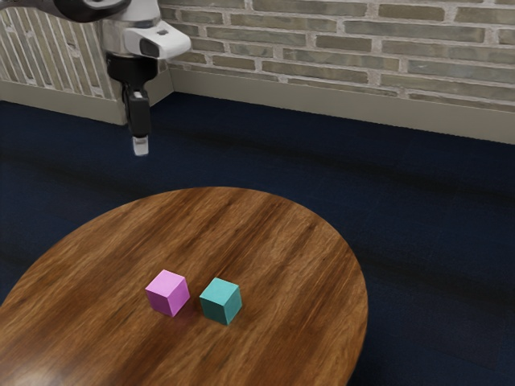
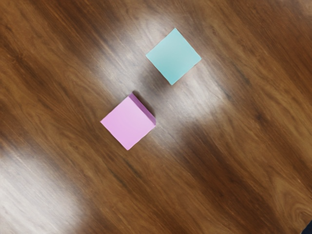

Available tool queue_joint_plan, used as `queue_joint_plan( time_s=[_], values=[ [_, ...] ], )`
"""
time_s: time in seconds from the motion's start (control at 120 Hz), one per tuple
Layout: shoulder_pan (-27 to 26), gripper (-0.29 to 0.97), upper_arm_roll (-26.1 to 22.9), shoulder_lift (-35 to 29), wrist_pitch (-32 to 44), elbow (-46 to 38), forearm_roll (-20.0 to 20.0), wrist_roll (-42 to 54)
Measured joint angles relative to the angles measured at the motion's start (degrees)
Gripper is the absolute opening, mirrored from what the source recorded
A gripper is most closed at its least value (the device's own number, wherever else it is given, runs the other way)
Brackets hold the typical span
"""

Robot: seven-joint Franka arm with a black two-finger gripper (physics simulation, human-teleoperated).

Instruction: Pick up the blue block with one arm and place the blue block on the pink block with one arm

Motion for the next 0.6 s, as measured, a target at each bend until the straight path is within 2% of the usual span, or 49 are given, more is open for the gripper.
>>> queue_joint_plan(
  time_s=[0.125,0.208,0.275,0.383,0.508,0.6],
  values=[
    [3.19,0.68,-0.1,-0.46,2.24,-0.19,-0.81,3.27],
    [2.98,0.68,-0.37,-4.53,2.55,-3.2,-1.48,4.27],
    [2.27,0.68,-0.47,-7.54,3.05,-10.23,-1.89,6.16],
    [1.81,0.68,-0.51,-12.27,8.96,-25.06,-2.01,10.53],
    [1.63,0.68,-0.6,-12.48,16.99,-32.41,-2.55,17.29],
    [1.61,0.68,-0.6,-8.25,20.66,-33.19,-2.65,21.85]
  ],
)
